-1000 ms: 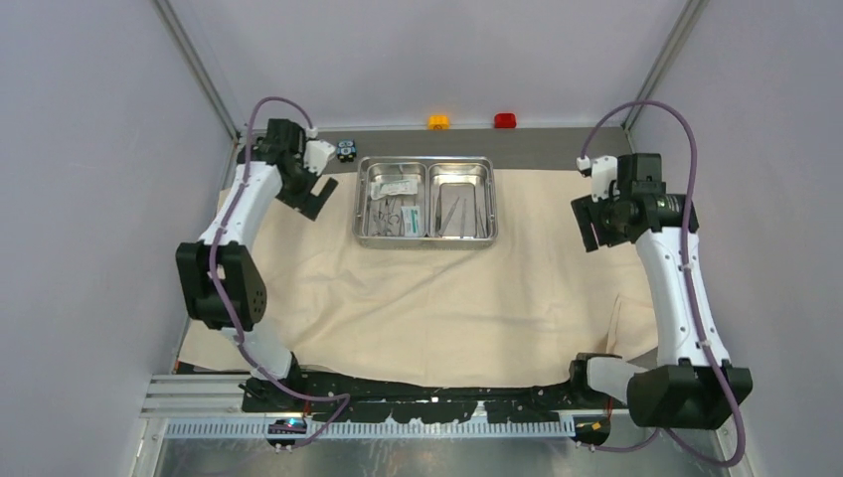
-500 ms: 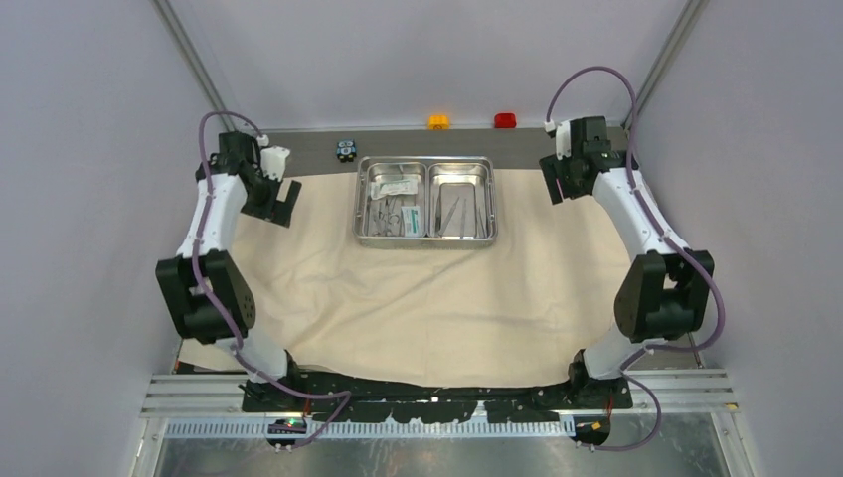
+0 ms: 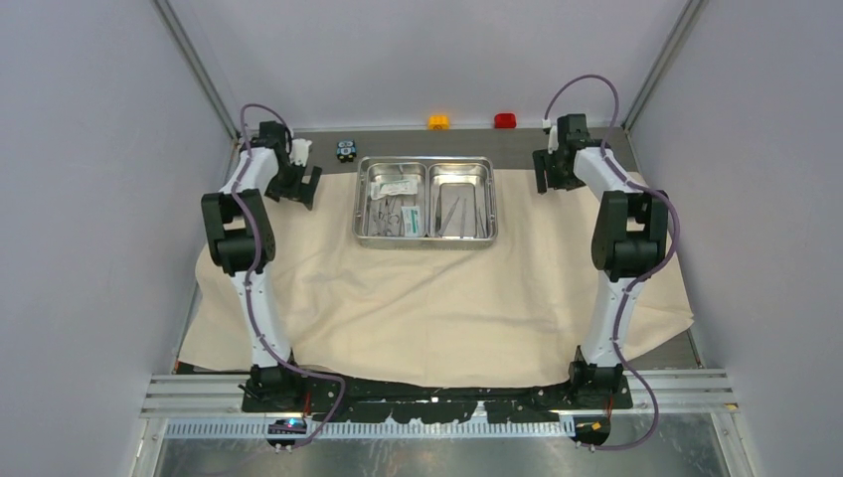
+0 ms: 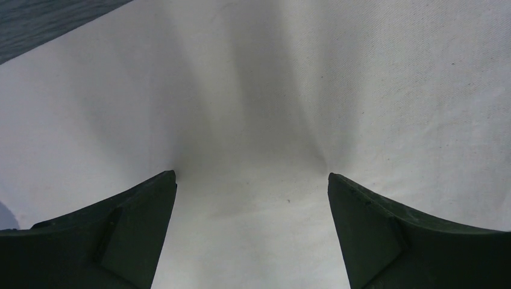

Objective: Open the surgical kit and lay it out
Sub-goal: Smooth out the surgical kit at the center of the board.

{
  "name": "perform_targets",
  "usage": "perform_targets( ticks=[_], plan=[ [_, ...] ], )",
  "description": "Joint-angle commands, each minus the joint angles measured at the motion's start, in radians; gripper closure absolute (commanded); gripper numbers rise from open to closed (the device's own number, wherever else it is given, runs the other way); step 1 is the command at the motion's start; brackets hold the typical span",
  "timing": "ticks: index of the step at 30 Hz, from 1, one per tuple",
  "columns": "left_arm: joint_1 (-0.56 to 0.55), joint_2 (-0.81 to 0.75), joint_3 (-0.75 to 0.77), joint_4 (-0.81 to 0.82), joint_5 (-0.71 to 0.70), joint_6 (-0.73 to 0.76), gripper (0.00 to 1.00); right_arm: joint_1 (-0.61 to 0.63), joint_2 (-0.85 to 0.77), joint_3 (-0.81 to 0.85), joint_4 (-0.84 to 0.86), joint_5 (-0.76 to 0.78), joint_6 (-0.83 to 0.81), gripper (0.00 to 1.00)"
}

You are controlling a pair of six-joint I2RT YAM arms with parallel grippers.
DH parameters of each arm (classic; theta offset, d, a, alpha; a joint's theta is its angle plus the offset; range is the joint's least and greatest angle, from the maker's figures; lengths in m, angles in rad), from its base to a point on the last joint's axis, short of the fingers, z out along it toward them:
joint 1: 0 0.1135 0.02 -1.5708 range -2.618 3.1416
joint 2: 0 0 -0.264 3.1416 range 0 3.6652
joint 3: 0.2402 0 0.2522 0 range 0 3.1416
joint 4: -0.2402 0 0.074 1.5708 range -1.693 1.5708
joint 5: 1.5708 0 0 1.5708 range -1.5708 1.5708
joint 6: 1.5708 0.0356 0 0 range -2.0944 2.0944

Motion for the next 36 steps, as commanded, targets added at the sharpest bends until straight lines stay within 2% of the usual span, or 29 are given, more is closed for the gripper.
perform_targets(
  ticks=[1,5,9,19,31,36],
  plan=[
    [-0.010,0.020,0.040,0.002,-0.012,0.001,0.01,0.004,0.001,0.046,0.016,-0.134,0.060,0.29],
    [-0.011,0.048,0.056,-0.019,0.028,0.002,0.01,0.004,0.012,0.045,0.020,-0.229,0.100,0.28],
    [-0.011,0.051,0.067,-0.036,0.063,-0.023,0.01,0.022,0.028,0.047,0.026,-0.253,0.122,0.28],
    [-0.038,-0.090,-0.057,0.039,0.254,-0.117,0.04,0.054,0.110,0.084,0.027,-0.299,0.181,0.30],
    [-0.098,-0.078,-0.114,0.054,0.329,-0.157,0.07,0.069,0.164,0.091,0.026,-0.295,0.190,0.32],
    [-0.135,-0.068,-0.139,0.064,0.325,-0.165,0.10,0.069,0.177,0.091,0.023,-0.304,0.194,0.37]
  ],
)
